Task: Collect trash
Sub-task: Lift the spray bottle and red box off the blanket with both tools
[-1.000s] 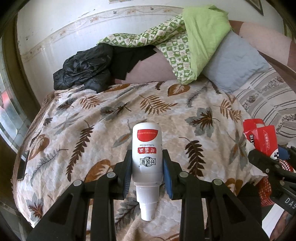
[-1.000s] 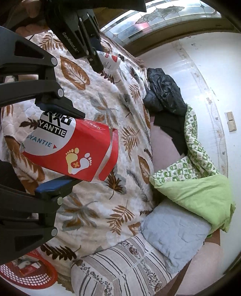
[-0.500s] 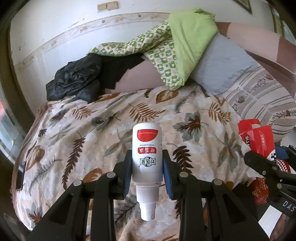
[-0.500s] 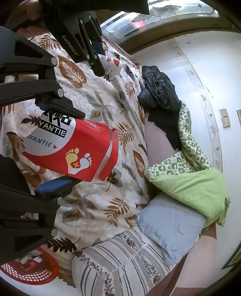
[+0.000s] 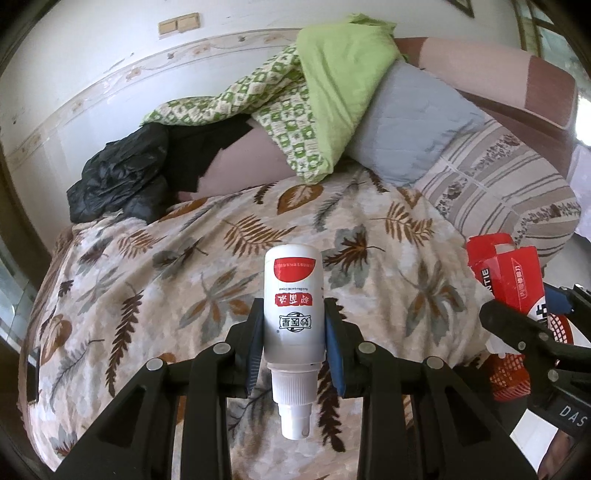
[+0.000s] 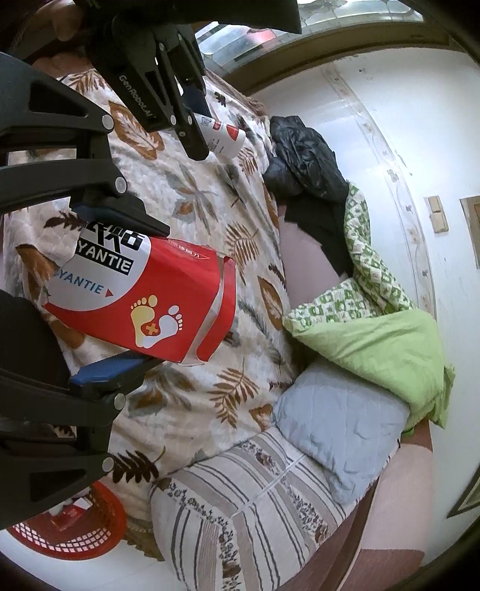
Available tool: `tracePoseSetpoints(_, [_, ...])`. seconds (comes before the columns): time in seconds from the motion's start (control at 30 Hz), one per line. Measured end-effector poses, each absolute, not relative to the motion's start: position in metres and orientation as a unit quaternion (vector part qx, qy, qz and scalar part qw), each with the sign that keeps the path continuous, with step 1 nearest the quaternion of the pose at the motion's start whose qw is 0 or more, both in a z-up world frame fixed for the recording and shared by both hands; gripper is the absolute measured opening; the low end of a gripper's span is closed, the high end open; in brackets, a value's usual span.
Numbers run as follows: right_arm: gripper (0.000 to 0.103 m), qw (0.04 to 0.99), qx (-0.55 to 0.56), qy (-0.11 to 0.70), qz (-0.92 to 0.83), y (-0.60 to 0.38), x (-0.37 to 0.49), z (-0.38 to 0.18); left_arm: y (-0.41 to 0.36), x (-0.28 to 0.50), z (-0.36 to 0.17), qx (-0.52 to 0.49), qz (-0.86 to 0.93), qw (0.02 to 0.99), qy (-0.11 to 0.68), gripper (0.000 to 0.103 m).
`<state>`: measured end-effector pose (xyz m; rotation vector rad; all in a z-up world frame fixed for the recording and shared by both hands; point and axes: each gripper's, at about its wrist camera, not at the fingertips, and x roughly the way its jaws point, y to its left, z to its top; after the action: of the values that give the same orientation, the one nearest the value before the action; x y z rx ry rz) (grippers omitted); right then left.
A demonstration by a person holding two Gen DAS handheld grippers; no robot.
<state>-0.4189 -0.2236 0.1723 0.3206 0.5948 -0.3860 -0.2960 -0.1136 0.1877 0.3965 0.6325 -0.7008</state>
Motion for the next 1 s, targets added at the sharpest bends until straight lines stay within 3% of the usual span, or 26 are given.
tracePoseSetpoints(1.0, [0.063,0.901,0.202,0.278,-0.266,-0.279,-0.471,0.163,-0.176,-0.328,0.177,0.229,-0.399,0.837,0.295,0.029])
